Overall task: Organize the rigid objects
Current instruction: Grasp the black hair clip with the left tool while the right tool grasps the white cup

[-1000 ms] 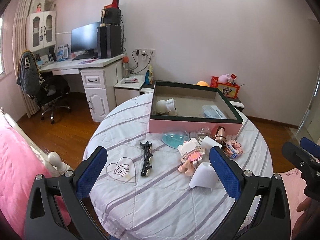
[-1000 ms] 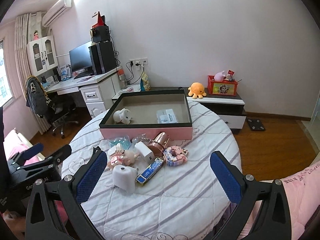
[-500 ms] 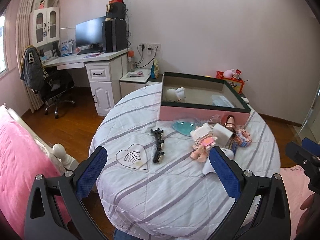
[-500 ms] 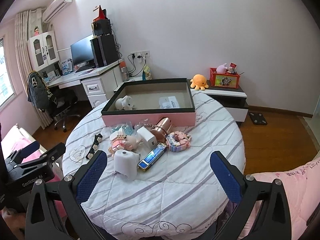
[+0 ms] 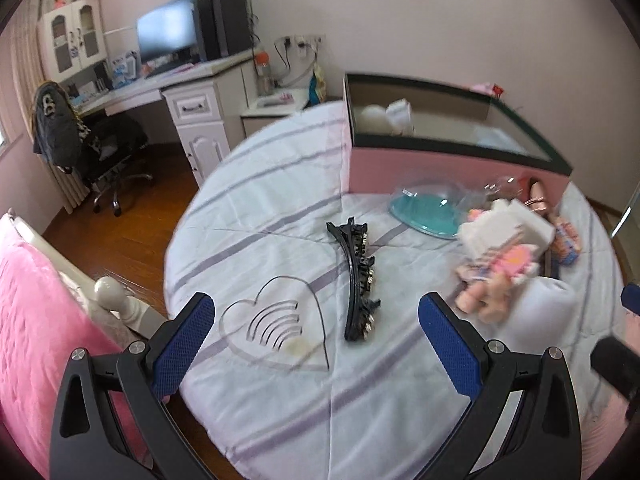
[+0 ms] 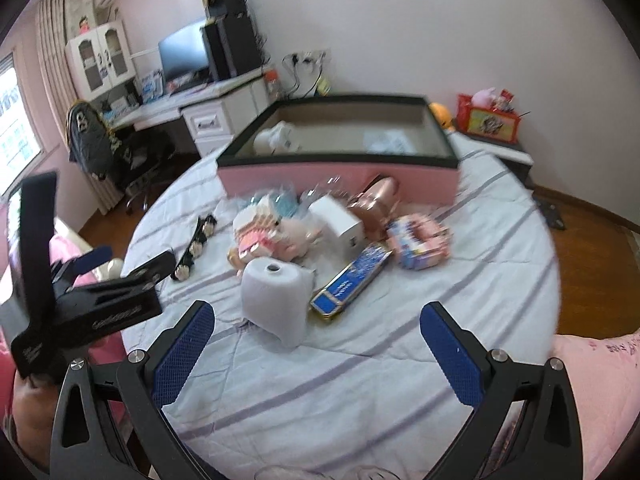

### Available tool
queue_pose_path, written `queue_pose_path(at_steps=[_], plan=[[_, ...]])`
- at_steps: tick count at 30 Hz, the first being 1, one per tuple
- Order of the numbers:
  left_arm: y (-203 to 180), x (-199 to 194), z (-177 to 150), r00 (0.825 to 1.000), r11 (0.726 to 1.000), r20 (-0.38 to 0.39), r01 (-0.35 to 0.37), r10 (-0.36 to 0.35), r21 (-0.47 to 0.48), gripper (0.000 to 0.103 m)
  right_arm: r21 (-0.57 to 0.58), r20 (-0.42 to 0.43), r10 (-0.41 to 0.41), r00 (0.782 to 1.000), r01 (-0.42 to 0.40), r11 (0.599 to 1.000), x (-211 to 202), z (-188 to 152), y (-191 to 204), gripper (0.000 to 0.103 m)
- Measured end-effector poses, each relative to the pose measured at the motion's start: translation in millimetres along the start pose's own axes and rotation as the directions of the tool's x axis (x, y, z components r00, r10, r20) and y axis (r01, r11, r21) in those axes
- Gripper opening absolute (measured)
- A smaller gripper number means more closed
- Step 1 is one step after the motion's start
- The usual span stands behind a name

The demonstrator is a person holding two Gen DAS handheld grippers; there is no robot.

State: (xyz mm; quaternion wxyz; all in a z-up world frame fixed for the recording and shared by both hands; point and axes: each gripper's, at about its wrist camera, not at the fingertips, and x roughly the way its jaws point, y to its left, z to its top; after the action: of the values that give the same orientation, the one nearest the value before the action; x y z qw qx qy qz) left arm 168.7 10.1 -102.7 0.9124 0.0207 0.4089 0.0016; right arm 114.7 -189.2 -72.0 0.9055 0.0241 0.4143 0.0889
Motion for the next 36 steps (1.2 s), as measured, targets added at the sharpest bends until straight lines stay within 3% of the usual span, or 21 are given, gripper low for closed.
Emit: queue_pose_path(at_steps=[7, 10, 12, 15, 18, 20, 26, 33, 36], plan=[[-4.7, 43.7, 8.8, 0.998, 1.0, -0.066, 0.015, -0.014, 0.025, 0.103, -0.011, -0.06, 0.044, 0.997, -0.045, 0.999, 37.7, 4.0, 7.8, 0.103], [-3.2, 48.7, 14.3, 0.996, 0.999, -0.07, 0.046, -0.046, 0.007, 0.099, -0.019, -0.075, 0.038, 0.996, -0.04, 0.999, 46.4, 3.5, 9.5, 0.093], [-2.0, 49.1, 15.7, 0.995, 0.998, -0.066, 0.071, -0.07, 0.001, 0.089, -0.028, -0.079, 0.027, 0.996, -0.029, 0.999, 48.5, 2.5, 9.8, 0.078], [-3.6, 47.9, 18.0, 0.996, 0.997, -0.054, 0.076, -0.076, 0.011, 0.068, -0.045, -0.072, 0.032, 0.997, -0.035, 0.998, 46.7, 3.6, 14.0, 0.068], [-3.5, 44.3, 18.8, 0.994, 0.995, -0.045, 0.101, -0.101, 0.006, 0.042, -0.06, -0.067, 0.041, 0.997, -0.045, 0.997, 44.2, 2.3, 19.4, 0.056], [-2.2, 41.3, 18.3, 0.991, 0.992, -0.047, 0.128, -0.128, -0.006, 0.019, -0.066, -0.062, 0.036, 0.997, -0.04, 0.997, 42.9, 0.1, 21.2, 0.056], [-0.1, 25.3, 14.8, 0.981, 0.982, -0.03, 0.189, -0.19, -0.027, 0.018, -0.029, -0.05, 0.074, 0.996, -0.075, 0.997, 31.6, -1.0, 10.8, 0.053], [-8.7, -10.0, 20.0, 0.983, 0.984, 0.037, 0.179, -0.179, 0.007, 0.019, 0.01, -0.017, 0.093, 0.996, -0.092, 0.996, 9.5, 2.1, -4.4, 0.053], [-14.3, -23.7, 27.7, 0.983, 0.985, 0.066, 0.173, -0.174, 0.029, 0.019, 0.02, 0.001, 0.109, 0.994, -0.109, 0.994, -0.4, 8.5, -10.2, 0.047]])
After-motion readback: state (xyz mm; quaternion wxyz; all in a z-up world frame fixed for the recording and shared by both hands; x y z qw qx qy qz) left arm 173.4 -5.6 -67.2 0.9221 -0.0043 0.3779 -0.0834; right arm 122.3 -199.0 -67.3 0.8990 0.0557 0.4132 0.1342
